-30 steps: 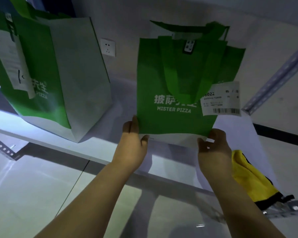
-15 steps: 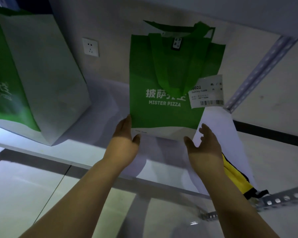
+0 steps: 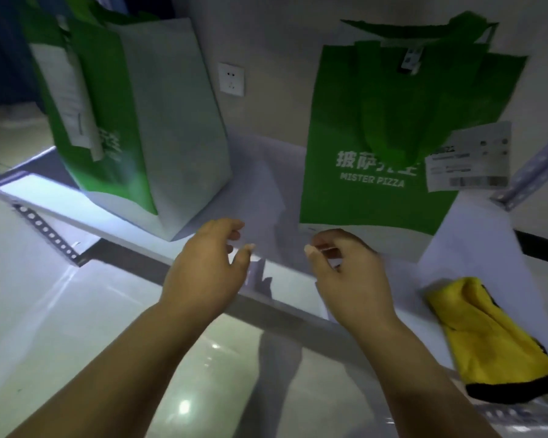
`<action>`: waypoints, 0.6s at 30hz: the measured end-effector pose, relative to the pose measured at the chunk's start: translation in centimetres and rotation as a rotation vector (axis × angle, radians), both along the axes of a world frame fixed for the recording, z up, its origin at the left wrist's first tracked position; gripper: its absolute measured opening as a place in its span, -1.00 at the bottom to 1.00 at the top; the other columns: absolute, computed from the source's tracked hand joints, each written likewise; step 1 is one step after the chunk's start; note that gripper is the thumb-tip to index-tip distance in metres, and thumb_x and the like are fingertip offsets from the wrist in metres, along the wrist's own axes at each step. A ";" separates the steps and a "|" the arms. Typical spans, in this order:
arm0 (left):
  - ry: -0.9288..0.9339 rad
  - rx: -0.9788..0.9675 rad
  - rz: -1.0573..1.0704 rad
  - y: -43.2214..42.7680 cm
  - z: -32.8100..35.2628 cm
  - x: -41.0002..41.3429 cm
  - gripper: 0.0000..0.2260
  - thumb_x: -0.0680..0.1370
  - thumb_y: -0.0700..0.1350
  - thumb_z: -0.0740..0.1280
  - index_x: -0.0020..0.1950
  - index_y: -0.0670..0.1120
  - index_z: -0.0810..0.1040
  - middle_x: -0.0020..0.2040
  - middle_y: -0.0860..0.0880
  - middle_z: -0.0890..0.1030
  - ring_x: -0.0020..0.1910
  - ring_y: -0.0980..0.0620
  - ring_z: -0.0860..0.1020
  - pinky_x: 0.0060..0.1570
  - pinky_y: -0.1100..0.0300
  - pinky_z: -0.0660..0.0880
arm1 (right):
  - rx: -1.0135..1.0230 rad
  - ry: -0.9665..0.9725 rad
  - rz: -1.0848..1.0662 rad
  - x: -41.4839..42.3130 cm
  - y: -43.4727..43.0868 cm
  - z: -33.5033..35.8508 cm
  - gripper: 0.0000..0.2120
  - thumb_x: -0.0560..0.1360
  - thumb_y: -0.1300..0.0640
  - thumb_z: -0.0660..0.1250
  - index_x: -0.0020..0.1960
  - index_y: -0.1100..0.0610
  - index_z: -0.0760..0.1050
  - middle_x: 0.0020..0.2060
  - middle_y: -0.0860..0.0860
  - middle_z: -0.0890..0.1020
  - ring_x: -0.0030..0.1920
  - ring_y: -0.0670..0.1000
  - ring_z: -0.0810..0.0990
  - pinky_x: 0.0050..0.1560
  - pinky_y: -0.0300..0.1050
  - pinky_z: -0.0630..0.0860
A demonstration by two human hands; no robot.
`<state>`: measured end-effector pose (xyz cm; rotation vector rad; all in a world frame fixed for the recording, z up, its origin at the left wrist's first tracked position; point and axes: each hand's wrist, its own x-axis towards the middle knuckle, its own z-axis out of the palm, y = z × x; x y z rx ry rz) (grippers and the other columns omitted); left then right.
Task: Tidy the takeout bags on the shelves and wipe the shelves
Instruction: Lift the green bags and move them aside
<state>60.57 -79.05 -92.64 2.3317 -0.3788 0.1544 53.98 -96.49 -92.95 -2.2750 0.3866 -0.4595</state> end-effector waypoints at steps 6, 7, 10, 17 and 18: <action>0.000 0.071 0.186 8.2 0.5 2.3 -0.72 0.51 -0.02 0.32 0.22 0.00 0.49 -0.04 0.14 0.53 -0.17 0.13 0.51 -0.12 0.24 0.39 | -0.058 0.149 0.151 3.6 5.4 -1.1 -0.97 0.50 -0.05 0.28 -0.08 -0.12 0.47 -0.13 -0.18 0.57 -0.08 -0.12 0.53 -0.10 -0.16 0.48; 0.001 0.063 0.217 9.1 0.5 3.0 -0.72 0.52 -0.02 0.32 0.21 -0.01 0.49 -0.02 0.13 0.55 -0.16 0.13 0.51 -0.12 0.24 0.38 | -0.065 0.153 0.165 4.3 6.5 -1.1 -0.95 0.51 -0.06 0.28 -0.05 -0.12 0.47 -0.12 -0.18 0.56 -0.07 -0.12 0.53 -0.10 -0.17 0.48; 0.007 0.001 0.288 11.3 0.2 5.6 -0.74 0.52 -0.04 0.31 0.20 -0.02 0.50 0.05 0.05 0.60 -0.10 0.11 0.52 -0.08 0.22 0.40 | -0.081 0.130 0.191 6.7 9.7 -1.0 -0.82 0.51 -0.08 0.27 0.09 -0.09 0.47 0.00 -0.15 0.57 -0.03 -0.11 0.52 -0.09 -0.18 0.45; -0.051 -0.199 0.394 14.8 -1.5 10.7 -0.66 0.54 -0.10 0.30 0.30 -0.08 0.40 0.19 -0.04 0.49 0.10 -0.01 0.51 0.02 0.12 0.43 | -0.155 0.017 0.113 12.6 16.9 -0.1 -0.49 0.46 -0.16 0.30 0.33 -0.03 0.28 0.23 -0.01 0.49 0.20 0.07 0.47 0.09 -0.05 0.43; -0.053 -0.207 0.398 15.1 -1.8 11.1 -0.63 0.54 -0.10 0.30 0.33 -0.08 0.36 0.23 -0.05 0.46 0.14 -0.02 0.49 0.04 0.13 0.41 | -0.167 0.019 0.108 13.2 17.7 -0.1 -0.48 0.46 -0.16 0.30 0.34 -0.03 0.26 0.24 0.00 0.48 0.20 0.08 0.46 0.09 -0.05 0.43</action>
